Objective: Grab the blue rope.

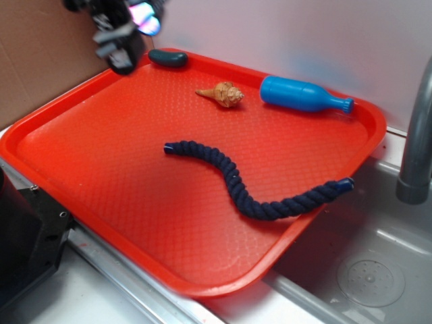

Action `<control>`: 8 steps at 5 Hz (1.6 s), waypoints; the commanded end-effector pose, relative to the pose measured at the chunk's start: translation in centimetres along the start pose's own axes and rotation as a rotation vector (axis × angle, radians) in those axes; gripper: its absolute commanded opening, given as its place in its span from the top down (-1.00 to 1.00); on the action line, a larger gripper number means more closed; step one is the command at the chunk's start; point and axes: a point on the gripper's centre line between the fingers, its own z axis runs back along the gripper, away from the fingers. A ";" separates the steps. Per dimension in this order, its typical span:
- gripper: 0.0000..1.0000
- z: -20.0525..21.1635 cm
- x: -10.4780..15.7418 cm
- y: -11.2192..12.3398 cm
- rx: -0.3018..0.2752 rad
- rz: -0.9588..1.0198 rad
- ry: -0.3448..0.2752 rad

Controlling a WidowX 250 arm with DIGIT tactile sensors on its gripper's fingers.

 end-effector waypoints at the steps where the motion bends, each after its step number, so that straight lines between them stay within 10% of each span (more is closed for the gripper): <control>1: -1.00 -5.9 1.7 1.0 -0.033 -0.265 0.023; 3: -1.00 -9.5 0.4 -1.6 -0.112 -0.369 0.056; 5: -1.00 -11.5 0.0 -2.4 -0.019 -0.311 0.109; 6: 1.00 -12.1 -0.1 -2.6 -0.011 -0.314 0.121; 8: 1.00 -11.8 0.0 -2.1 0.010 -0.260 0.148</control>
